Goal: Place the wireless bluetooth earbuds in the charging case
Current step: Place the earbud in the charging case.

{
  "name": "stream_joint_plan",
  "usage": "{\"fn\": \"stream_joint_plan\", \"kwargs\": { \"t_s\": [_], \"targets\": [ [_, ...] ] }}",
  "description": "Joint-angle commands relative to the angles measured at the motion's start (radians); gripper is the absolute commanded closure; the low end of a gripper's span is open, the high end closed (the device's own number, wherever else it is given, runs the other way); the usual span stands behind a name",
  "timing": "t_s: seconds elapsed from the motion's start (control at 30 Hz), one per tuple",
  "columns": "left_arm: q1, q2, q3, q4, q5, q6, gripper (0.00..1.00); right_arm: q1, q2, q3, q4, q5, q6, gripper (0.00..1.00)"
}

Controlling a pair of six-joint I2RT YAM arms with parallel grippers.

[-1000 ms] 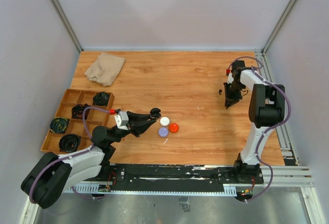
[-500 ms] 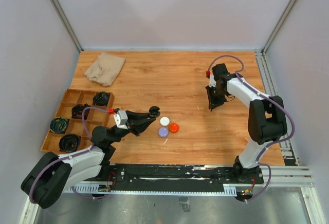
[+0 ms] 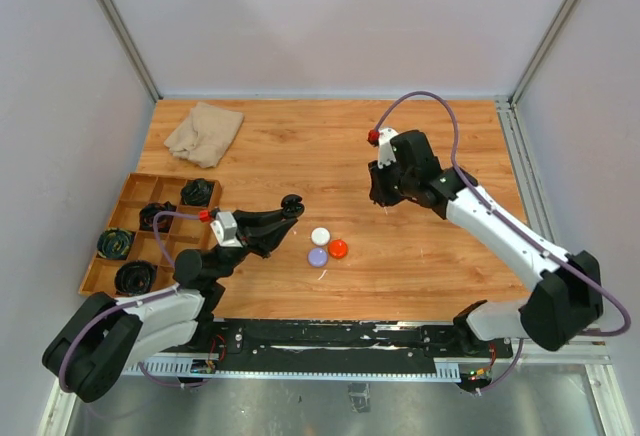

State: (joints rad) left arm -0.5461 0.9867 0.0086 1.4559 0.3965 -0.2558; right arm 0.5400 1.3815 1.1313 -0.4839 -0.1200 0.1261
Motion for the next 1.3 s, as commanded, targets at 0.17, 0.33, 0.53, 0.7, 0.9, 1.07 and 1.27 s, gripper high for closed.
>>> {"fn": "stream_joint_plan", "kwargs": {
  "t_s": [0.17,0.33,0.53,0.7,0.9,1.07,1.27],
  "targets": [
    [-0.003,0.12,-0.059,0.252,-0.04,-0.063,1.0,0.157,-0.224,-0.079,0.243,-0.028,-0.075,0.89],
    [-0.003,0.186,-0.026,0.322,0.008,-0.088,1.0,0.244,-0.299,-0.124,0.377,-0.064,-0.118,0.89],
    [-0.003,0.184,0.009,0.321,0.041,-0.103,1.0,0.317,-0.362,-0.177,0.539,-0.153,-0.142,0.88],
    [-0.003,0.165,0.033,0.322,0.077,-0.124,1.0,0.372,-0.362,-0.219,0.675,-0.208,-0.151,0.88],
    [-0.003,0.124,0.046,0.322,0.124,-0.129,1.0,0.423,-0.332,-0.231,0.723,-0.215,-0.182,0.88],
    [-0.003,0.094,0.061,0.319,0.159,-0.138,1.0,0.438,-0.32,-0.24,0.737,-0.204,-0.188,0.88],
    [-0.003,0.074,0.078,0.311,0.18,-0.158,1.0,0.448,-0.305,-0.253,0.756,-0.206,-0.196,0.88]
  ]
}}
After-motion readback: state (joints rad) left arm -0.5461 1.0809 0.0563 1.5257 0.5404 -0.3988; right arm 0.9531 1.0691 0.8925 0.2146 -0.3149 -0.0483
